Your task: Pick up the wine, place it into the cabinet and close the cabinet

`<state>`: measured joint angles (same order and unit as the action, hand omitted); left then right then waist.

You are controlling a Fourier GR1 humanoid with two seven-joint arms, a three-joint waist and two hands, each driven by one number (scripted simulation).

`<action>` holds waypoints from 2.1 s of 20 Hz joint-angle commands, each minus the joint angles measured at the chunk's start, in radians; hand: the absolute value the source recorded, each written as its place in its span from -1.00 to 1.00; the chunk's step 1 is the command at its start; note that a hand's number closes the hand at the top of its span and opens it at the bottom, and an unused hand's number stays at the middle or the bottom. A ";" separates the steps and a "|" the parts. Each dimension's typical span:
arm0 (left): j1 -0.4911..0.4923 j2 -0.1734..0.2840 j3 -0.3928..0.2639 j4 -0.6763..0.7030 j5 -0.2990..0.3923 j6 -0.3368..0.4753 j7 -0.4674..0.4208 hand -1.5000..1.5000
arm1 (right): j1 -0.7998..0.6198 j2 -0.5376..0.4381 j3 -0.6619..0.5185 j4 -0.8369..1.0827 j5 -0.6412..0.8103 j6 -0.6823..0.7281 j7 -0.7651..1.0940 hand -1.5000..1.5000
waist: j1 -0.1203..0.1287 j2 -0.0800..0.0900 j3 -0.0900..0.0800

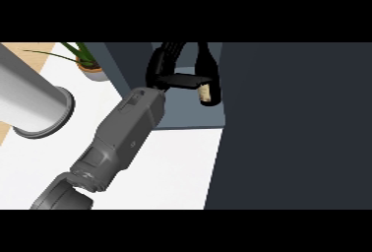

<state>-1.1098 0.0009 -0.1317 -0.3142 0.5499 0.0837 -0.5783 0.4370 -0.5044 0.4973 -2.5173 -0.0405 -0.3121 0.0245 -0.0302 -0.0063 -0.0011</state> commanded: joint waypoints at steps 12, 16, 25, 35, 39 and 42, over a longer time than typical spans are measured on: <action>0.391 -0.001 -0.193 -0.470 0.081 0.006 0.096 -1.00 | 0.125 -0.044 -0.006 -0.227 -0.034 -0.011 0.057 -1.00 | 0.038 -0.013 0.001; 0.543 0.023 -0.249 -0.614 0.055 0.011 0.101 -1.00 | 0.131 -0.037 -0.014 -0.223 -0.044 -0.018 0.029 -1.00 | 0.043 -0.012 0.001; 0.787 0.068 -0.317 -0.964 0.051 0.075 0.185 -1.00 | 0.109 -0.088 -0.045 -0.285 -0.035 -0.017 0.112 -1.00 | 0.034 -0.003 0.000; 1.051 0.206 -0.284 -1.121 0.086 -0.058 0.120 -1.00 | 0.088 -0.135 -0.058 -0.223 -0.089 0.091 0.076 -1.00 | 0.023 0.001 0.001; 1.065 0.264 -0.240 -1.197 0.094 -0.058 0.139 -1.00 | 0.061 -0.136 0.009 -0.188 -0.122 0.158 0.062 -1.00 | 0.034 -0.001 0.001; 1.082 0.297 -0.209 -1.198 0.090 -0.086 0.106 -1.00 | 0.035 -0.190 0.101 -0.179 -0.075 0.243 0.090 1.00 | 0.039 0.000 -0.001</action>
<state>-0.0598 0.2430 -0.3793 -1.4737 0.6342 0.0277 -0.4548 0.4385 -0.6434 0.5131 -2.5135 -0.0477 -0.1396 0.0237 0.0034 -0.0058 -0.0007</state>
